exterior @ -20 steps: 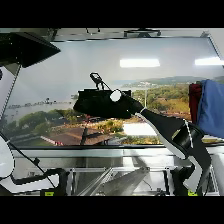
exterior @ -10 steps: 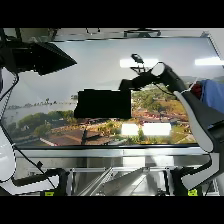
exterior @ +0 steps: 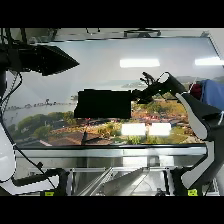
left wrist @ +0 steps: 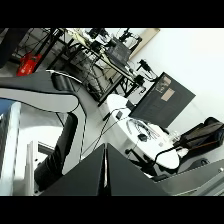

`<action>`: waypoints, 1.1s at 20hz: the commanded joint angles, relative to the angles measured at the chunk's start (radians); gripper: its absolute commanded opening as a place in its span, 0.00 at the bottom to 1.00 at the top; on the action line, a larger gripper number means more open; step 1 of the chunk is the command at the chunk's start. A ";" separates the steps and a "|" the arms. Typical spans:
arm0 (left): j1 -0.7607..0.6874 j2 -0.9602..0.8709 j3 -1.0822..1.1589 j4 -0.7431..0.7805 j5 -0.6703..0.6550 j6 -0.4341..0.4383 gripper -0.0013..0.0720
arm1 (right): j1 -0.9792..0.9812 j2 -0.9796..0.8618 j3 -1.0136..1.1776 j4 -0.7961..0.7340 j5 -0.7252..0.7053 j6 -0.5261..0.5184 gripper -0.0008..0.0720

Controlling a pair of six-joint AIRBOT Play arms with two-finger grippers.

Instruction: Fold the shirts.

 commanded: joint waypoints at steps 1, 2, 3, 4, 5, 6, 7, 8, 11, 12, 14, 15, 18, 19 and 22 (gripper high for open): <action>0.000 0.001 -0.001 0.000 -0.003 0.002 0.04 | 0.037 -0.081 -0.006 0.170 -0.008 -0.075 0.99; 0.000 0.001 -0.001 0.000 -0.008 0.002 0.04 | 0.050 -0.097 -0.006 0.192 -0.018 -0.086 0.99; 0.000 0.001 -0.001 0.000 -0.010 0.002 0.04 | 0.058 -0.106 -0.006 0.219 -0.022 -0.094 0.99; 0.000 0.001 -0.001 0.000 -0.010 0.002 0.04 | 0.064 -0.112 -0.006 0.269 -0.022 -0.126 0.98; 0.000 0.001 -0.001 0.000 -0.011 0.002 0.04 | 0.066 -0.110 -0.006 0.321 -0.021 -0.154 0.83; 0.000 0.001 -0.001 0.000 -0.011 0.002 0.04 | 0.065 -0.105 -0.002 0.376 -0.006 -0.189 0.27; 0.000 0.001 -0.001 0.000 -0.011 0.002 0.04 | 0.063 -0.093 0.004 0.425 0.007 -0.214 0.07; 0.000 0.001 -0.001 0.000 -0.011 0.002 0.04 | 0.059 -0.071 0.014 0.438 0.007 -0.209 0.04; 0.000 0.001 -0.001 0.000 -0.009 0.002 0.04 | 0.013 0.026 0.068 0.434 -0.023 -0.172 0.04; 0.000 0.001 -0.001 0.000 -0.009 0.002 0.04 | -0.022 0.068 0.093 0.434 -0.039 -0.153 0.03; 0.000 0.001 -0.001 0.000 -0.010 0.002 0.04 | -0.120 0.159 0.145 0.433 -0.080 -0.098 0.03; 0.000 0.001 -0.001 0.000 -0.010 0.002 0.04 | -0.181 0.206 0.165 0.423 -0.108 -0.056 0.03; 0.000 0.001 -0.001 0.000 -0.011 0.002 0.04 | -0.418 0.359 0.188 0.328 -0.176 0.135 0.03; 0.000 0.001 -0.001 0.000 -0.011 0.002 0.04 | -0.509 0.405 0.188 0.265 -0.151 0.225 0.03; 0.000 0.001 -0.001 0.000 -0.016 0.002 0.04 | -0.774 0.529 0.187 0.092 0.015 0.414 0.03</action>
